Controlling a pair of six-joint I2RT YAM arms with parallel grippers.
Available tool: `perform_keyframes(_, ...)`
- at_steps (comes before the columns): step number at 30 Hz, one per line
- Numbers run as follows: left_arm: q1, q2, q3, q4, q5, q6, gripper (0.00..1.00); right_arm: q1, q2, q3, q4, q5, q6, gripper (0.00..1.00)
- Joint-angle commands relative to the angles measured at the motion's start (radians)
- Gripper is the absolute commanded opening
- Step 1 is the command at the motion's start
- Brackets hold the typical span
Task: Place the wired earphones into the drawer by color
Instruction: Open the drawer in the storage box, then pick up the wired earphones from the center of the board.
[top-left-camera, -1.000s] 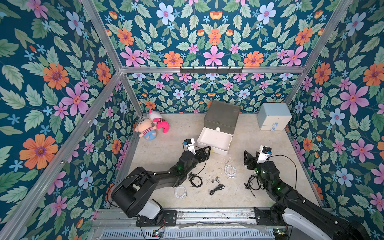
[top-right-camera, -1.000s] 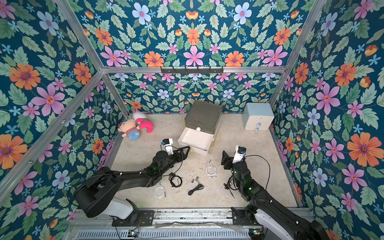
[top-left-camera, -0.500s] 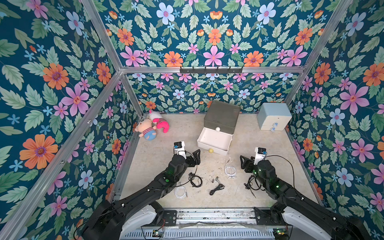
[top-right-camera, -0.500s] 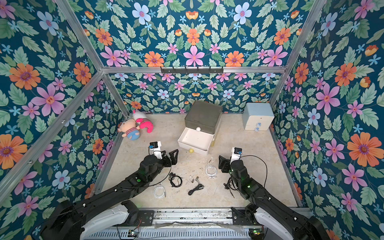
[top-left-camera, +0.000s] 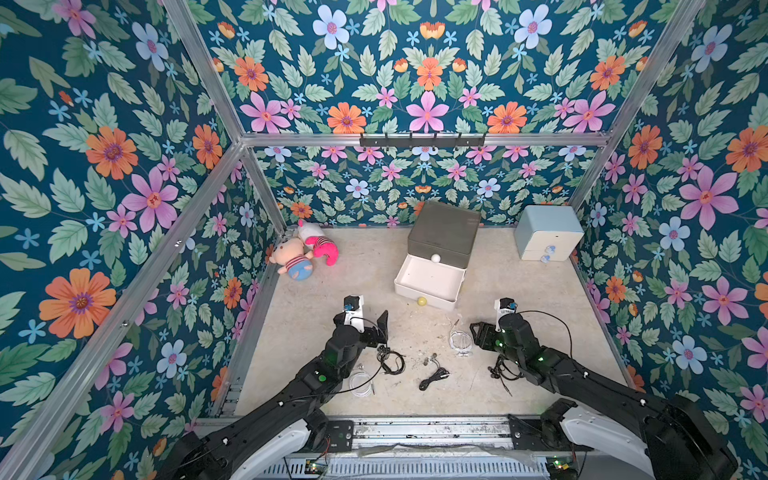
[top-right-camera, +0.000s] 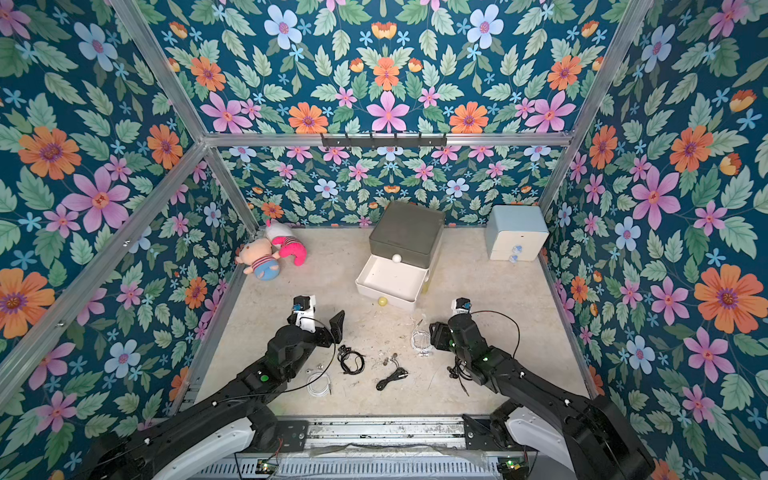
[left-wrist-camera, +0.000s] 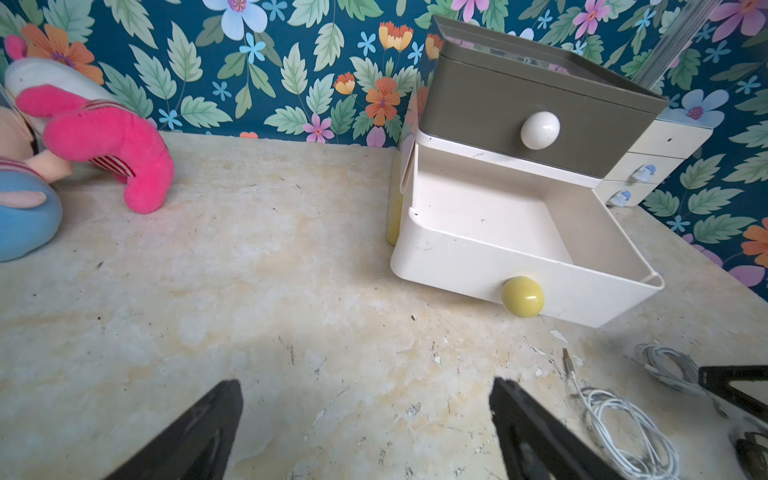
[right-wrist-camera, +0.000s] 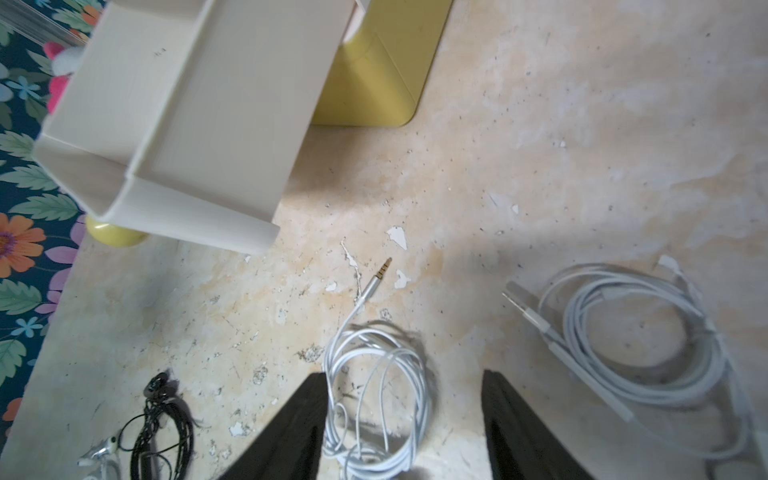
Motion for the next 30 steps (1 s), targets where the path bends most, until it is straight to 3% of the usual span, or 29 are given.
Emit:
perform_keyframes(1,0.001,-0.014,0.005,-0.019,-0.015,0.026,0.99,0.001,0.039,0.014,-0.031,-0.04,0.048,0.63)
perform_keyframes(17,0.0,-0.029,0.002,-0.023,-0.016,0.022,0.99,0.025,0.142,0.04,-0.064,-0.128,0.099,0.5)
perform_keyframes(30,0.002,-0.031,0.001,-0.026,-0.022,0.022,0.99,0.046,0.224,0.091,-0.135,-0.082,0.109,0.44)
